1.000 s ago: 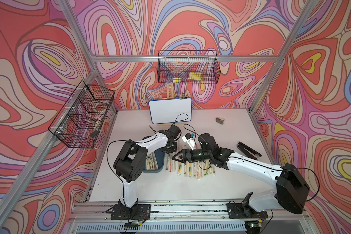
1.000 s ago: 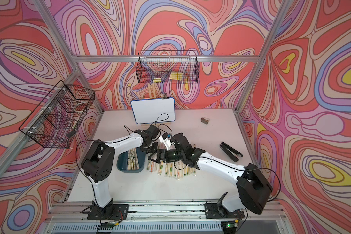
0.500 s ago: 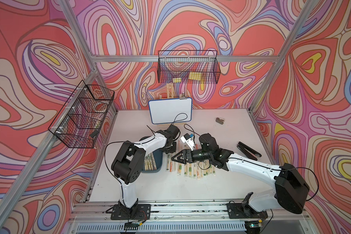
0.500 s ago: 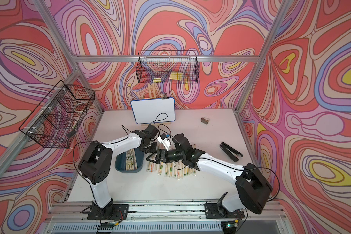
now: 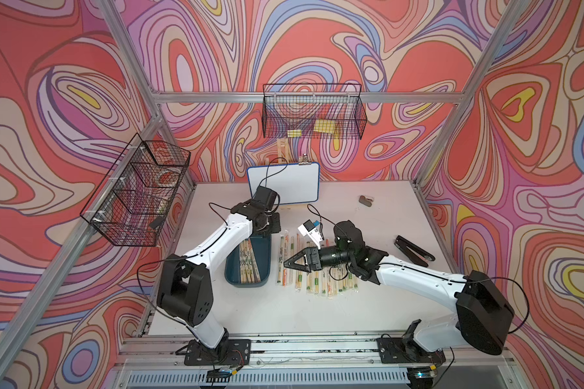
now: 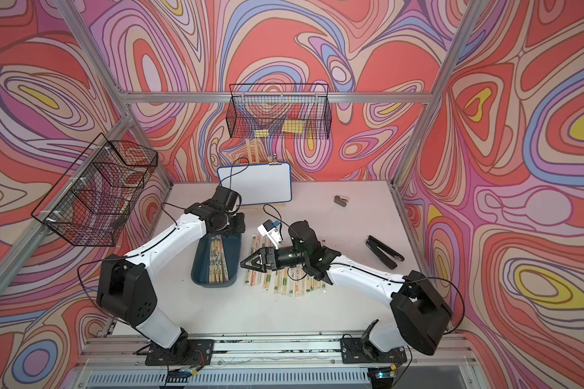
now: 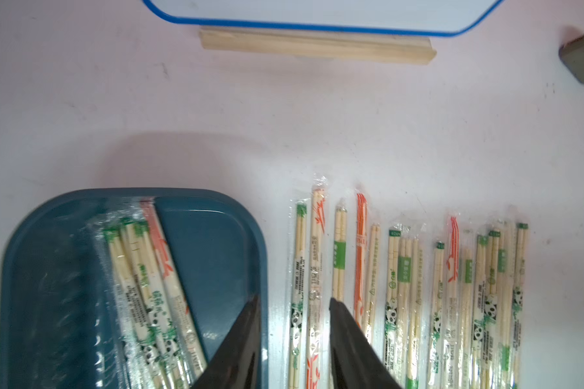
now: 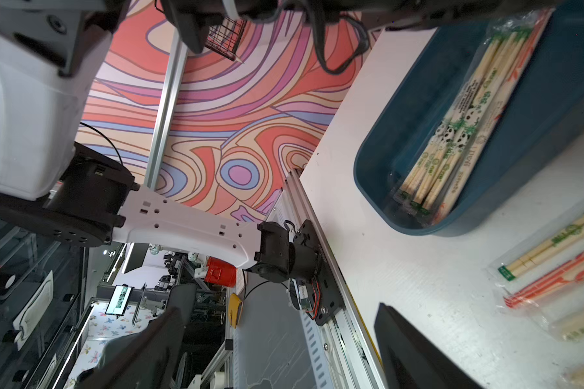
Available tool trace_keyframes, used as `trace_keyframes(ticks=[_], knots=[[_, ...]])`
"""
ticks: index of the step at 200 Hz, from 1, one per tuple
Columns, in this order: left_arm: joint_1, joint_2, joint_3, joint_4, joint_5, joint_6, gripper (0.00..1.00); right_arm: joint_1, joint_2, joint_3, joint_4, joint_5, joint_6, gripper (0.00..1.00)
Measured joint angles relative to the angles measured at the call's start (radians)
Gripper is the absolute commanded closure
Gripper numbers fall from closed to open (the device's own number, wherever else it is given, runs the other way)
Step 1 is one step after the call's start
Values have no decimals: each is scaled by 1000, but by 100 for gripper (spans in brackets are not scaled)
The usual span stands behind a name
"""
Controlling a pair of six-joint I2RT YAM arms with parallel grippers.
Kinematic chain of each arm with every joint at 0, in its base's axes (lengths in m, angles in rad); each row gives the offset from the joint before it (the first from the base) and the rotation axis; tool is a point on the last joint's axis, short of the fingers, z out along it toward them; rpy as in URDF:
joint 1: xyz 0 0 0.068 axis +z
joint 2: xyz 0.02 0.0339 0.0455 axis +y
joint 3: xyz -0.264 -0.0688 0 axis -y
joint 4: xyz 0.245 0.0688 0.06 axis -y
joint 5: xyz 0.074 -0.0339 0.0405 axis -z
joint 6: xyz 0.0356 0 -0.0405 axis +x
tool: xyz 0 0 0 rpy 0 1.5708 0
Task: Take the paired disposable chopsticks out of the storage box
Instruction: Pick up the paired disposable chopsticks from the storage box.
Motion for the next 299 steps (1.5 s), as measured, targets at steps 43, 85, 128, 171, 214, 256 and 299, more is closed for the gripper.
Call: trace_keyframes(ticks=[43, 85, 128, 171, 214, 256, 299], knots=[[106, -106, -40, -26, 6, 0, 60, 0, 38, 6, 56, -18, 32, 6], [122, -130, -184, -18, 11, -15, 61, 0, 92, 85, -86, 73, -5, 8], [122, -105, -301, 19, 35, -68, 66, 0, 109, 156, -286, 236, -59, 9], [121, -40, -317, 69, 49, -112, 69, 0, 118, 171, -421, 376, -91, 10], [119, 21, -317, 89, 32, -131, 69, 0, 122, 171, -469, 433, -107, 10], [119, 52, -317, 93, 2, -132, 69, 0, 123, 171, -472, 449, -117, 10], [119, 78, -317, 96, -25, -126, 69, 0, 123, 171, -472, 454, -118, 10]])
